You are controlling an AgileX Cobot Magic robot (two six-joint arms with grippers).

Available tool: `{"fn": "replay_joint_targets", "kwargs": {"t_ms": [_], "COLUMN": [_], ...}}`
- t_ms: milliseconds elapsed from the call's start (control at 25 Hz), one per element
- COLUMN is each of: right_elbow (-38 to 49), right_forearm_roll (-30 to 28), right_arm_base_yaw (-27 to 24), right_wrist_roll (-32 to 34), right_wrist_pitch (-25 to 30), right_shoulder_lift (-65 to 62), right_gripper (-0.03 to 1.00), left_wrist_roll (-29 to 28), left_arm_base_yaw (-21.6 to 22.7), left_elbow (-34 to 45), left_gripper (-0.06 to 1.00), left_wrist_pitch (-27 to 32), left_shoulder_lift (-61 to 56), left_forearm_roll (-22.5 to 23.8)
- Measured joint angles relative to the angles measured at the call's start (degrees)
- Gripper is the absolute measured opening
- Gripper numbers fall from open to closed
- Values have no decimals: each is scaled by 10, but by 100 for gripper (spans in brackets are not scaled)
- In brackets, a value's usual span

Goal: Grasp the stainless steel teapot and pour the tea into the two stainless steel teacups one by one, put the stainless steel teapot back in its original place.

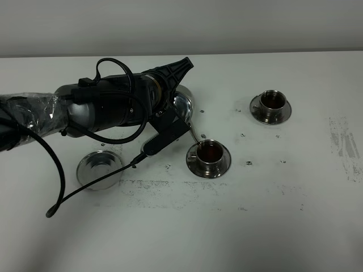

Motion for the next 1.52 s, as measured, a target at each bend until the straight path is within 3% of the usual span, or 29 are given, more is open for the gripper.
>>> {"fn": "replay_joint_targets", "kwargs": {"t_ms": [480,960,1200,1520], "right_elbow": [0,0,0,0], "right_forearm_roll": [0,0,0,0], "right_arm_base_yaw": [0,0,0,0], "right_wrist_roll": [0,0,0,0], "right_wrist_pitch": [0,0,0,0], "right_shoulder_lift": [0,0,0,0], "right_gripper": [43,43,43,43], "left_wrist_roll": [-9,-98,-271,-605], "left_arm_base_yaw": [0,-6,-6,-6], "left_elbow": [0,0,0,0], "left_gripper": [17,17,17,17], "left_wrist_pitch": [-6,-4,-1,44], "left_shoulder_lift": [0,0,-6,-73], "left_forearm_roll": [0,0,-17,-107]}}
